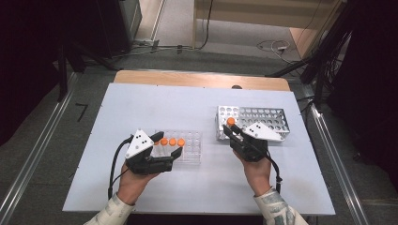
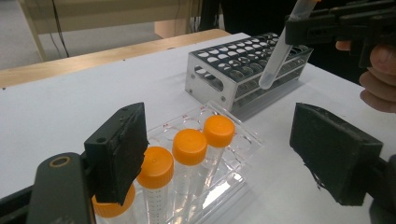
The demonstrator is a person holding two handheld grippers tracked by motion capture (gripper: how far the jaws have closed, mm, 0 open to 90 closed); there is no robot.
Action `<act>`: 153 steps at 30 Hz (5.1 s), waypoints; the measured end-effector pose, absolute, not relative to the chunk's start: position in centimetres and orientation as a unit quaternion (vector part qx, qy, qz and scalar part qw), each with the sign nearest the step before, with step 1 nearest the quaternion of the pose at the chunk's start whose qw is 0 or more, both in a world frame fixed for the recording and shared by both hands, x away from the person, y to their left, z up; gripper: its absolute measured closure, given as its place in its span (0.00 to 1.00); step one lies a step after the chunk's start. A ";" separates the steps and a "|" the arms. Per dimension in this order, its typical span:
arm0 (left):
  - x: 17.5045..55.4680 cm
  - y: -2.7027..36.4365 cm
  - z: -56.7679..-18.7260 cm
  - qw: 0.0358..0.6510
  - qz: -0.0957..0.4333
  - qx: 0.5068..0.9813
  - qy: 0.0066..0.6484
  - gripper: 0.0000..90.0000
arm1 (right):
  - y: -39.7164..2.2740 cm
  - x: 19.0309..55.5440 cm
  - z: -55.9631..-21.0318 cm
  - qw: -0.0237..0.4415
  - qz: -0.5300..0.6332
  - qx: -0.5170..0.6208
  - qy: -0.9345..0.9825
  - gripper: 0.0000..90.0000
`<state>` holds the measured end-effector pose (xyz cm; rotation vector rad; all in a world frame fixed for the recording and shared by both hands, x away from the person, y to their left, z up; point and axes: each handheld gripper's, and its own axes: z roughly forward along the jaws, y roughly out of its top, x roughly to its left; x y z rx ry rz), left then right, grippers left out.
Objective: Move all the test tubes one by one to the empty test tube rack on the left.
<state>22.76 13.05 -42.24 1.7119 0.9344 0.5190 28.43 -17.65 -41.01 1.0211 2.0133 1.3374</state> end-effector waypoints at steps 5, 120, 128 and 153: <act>22.7 13.0 -42.3 0.532 0.218 0.718 0.393 0.21 | -18.1 28.2 -41.9 0.249 0.484 0.378 0.749 0.80; 21.1 9.2 -41.5 0.557 0.152 0.753 0.315 0.78 | -13.8 22.7 -44.3 0.109 0.483 0.297 0.816 0.28; 22.0 9.6 -40.7 0.562 0.160 0.746 0.321 0.78 | -15.4 23.3 -44.2 0.115 0.482 0.315 0.809 0.26; 25.7 10.0 -40.1 0.552 0.208 0.725 0.357 0.78 | -16.6 23.3 -44.4 0.119 0.476 0.328 0.807 0.29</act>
